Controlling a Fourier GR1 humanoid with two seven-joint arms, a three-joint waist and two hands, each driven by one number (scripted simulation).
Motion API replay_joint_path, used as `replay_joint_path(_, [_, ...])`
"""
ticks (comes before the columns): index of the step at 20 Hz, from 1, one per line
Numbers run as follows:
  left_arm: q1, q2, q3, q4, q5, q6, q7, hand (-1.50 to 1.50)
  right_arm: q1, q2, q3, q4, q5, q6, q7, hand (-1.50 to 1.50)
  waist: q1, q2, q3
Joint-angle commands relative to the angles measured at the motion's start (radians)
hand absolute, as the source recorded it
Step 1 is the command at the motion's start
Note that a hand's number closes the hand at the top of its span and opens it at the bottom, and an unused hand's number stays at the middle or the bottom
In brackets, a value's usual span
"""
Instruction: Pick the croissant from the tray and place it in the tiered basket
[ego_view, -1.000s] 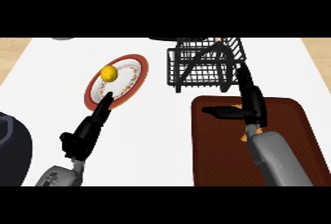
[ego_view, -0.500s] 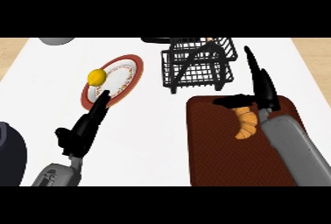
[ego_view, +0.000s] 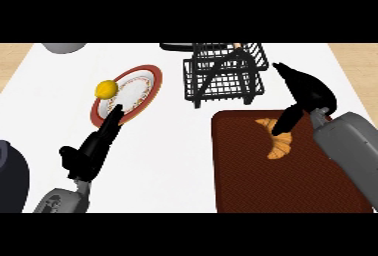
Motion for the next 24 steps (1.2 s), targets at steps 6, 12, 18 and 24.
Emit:
replay_joint_path(6, [-0.021,-0.006,0.020,-0.017,-0.007,0.000,0.028,0.00,-0.034,0.026,0.022,-0.378,-0.110,0.338,0.548,-1.50,-0.005,0.010,0.007])
replay_joint_path(12, [-0.029,-0.031,0.025,-0.008,-0.038,-0.014,0.028,0.00,0.059,0.068,0.013,-0.417,0.071,0.226,0.584,-1.50,0.013,0.017,0.008])
replay_joint_path(18, [0.001,-0.043,0.026,0.001,-0.043,-0.027,0.004,0.00,0.109,0.109,0.053,-0.324,0.154,0.255,0.634,-1.50,0.017,0.018,0.008])
replay_joint_path(24, [-0.015,-0.046,0.053,-0.089,-0.039,-0.021,0.103,0.00,0.191,0.094,-0.051,-0.239,0.181,0.239,0.450,-1.50,0.015,0.019,0.009])
